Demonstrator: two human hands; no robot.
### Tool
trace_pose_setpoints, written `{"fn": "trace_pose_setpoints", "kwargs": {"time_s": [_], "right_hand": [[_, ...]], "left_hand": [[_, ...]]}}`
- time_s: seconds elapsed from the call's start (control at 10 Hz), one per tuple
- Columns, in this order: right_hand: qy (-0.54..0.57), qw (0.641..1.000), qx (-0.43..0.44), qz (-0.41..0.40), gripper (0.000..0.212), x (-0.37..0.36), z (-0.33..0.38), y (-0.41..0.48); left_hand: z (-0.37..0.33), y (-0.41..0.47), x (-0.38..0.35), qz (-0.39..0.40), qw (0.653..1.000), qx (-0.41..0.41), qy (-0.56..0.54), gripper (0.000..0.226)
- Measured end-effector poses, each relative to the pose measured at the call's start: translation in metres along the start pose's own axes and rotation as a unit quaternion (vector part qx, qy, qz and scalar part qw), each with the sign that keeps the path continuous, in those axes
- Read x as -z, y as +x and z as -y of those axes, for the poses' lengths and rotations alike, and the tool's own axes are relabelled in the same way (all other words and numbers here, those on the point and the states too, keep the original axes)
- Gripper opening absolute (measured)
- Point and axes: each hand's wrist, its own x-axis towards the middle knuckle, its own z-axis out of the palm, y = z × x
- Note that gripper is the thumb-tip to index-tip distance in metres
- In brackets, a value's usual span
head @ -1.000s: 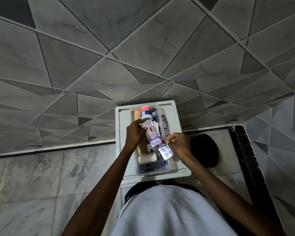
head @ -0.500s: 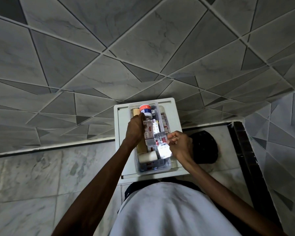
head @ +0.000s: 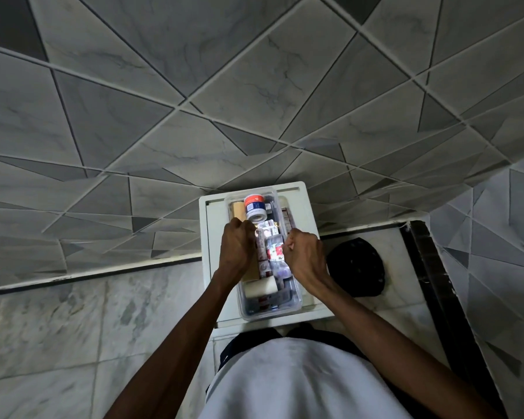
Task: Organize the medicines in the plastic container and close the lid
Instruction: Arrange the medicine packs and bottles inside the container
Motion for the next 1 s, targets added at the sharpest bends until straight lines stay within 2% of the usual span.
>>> {"fn": "trace_pose_setpoints", "kwargs": {"time_s": [0.1, 0.2, 0.3, 0.4, 0.5, 0.6, 0.7, 0.8, 0.9, 1.0], "right_hand": [[0.098, 0.991, -0.085, -0.023, 0.005, 0.004, -0.018, 0.022], [0.106, 0.989, -0.062, 0.080, 0.047, 0.002, -0.047, 0.054], [-0.039, 0.975, 0.029, 0.215, 0.109, -0.004, -0.062, 0.085], [-0.106, 0.957, 0.106, 0.249, 0.129, -0.012, -0.059, 0.109], [-0.155, 0.943, 0.134, 0.263, 0.122, -0.017, -0.052, 0.124], [-0.189, 0.941, 0.158, 0.231, 0.102, -0.021, -0.051, 0.127], [-0.148, 0.953, 0.139, 0.225, 0.084, -0.022, -0.052, 0.131], [-0.038, 0.971, 0.067, 0.227, 0.045, -0.014, -0.057, 0.137], [0.081, 0.974, 0.026, 0.210, 0.023, 0.001, -0.073, 0.137], [0.168, 0.973, 0.004, 0.160, 0.019, 0.026, -0.079, 0.125]], "left_hand": [[0.012, -0.003, -0.001, -0.039, 0.995, -0.002, 0.087, 0.036], [0.014, -0.006, 0.002, -0.049, 0.986, 0.004, 0.160, 0.059], [0.011, -0.010, 0.003, -0.068, 0.982, 0.022, 0.172, 0.063], [0.013, -0.014, 0.005, -0.068, 0.987, 0.014, 0.144, 0.058], [0.021, -0.018, 0.004, -0.080, 0.991, -0.003, 0.108, 0.056], [0.032, -0.022, 0.000, -0.078, 0.993, -0.004, 0.091, 0.056], [0.037, -0.026, -0.001, -0.091, 0.993, -0.003, 0.069, 0.056], [0.033, -0.026, -0.001, -0.101, 0.993, 0.008, 0.052, 0.054], [0.030, -0.026, 0.001, -0.109, 0.993, 0.021, 0.035, 0.050], [0.030, -0.026, 0.002, -0.115, 0.993, 0.016, 0.020, 0.046]]}}
